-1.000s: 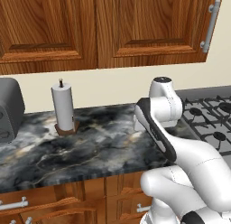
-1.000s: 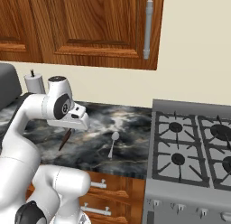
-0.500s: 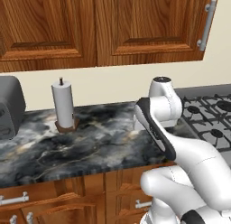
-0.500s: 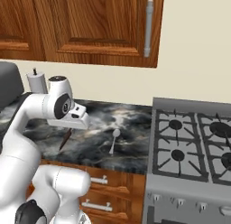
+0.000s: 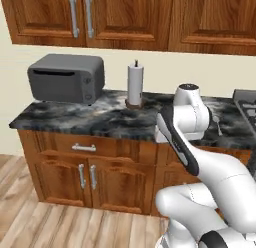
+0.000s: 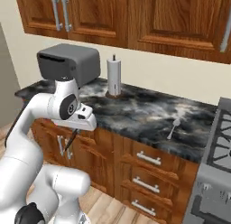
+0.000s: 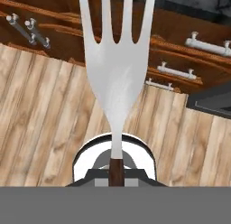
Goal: Take the fork and place it on the left side of the plate. Then take the spoon and place it on the right side of the plate. Make sure they're directly next to the plate.
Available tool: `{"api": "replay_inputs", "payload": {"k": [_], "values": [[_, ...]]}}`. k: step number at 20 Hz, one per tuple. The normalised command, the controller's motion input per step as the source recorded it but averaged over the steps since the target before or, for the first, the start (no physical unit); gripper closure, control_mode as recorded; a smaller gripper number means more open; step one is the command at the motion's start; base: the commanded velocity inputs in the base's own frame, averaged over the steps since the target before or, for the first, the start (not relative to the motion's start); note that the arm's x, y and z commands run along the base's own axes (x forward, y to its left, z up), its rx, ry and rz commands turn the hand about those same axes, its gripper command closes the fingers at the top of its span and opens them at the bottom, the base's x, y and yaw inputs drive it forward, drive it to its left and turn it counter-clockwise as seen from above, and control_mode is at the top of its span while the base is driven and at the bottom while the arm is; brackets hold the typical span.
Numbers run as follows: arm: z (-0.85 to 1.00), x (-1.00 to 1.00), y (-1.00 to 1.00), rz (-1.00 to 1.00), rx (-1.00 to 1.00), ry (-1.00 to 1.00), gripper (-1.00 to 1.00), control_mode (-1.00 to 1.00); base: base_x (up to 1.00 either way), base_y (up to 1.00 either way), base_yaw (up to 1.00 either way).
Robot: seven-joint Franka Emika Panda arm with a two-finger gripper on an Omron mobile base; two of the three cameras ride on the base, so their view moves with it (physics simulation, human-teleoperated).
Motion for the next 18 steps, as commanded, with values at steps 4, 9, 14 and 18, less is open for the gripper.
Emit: {"api": "replay_inputs", "payload": {"k": [4, 9, 14, 18], "values": [[0.0, 0.0, 0.0, 0.0, 0.0, 0.0, 1.0, 1.0, 0.0, 0.32, 0.92], [0.0, 0.0, 0.0, 0.0, 0.0, 0.0, 1.0, 1.0, 0.02, 0.23, 0.86], [0.0, 0.0, 0.0, 0.0, 0.0, 0.0, 1.0, 1.0, 0.18, 0.16, 0.82], [0.0, 0.0, 0.0, 0.0, 0.0, 0.0, 1.0, 1.0, 0.26, 0.09, 0.82]]}}
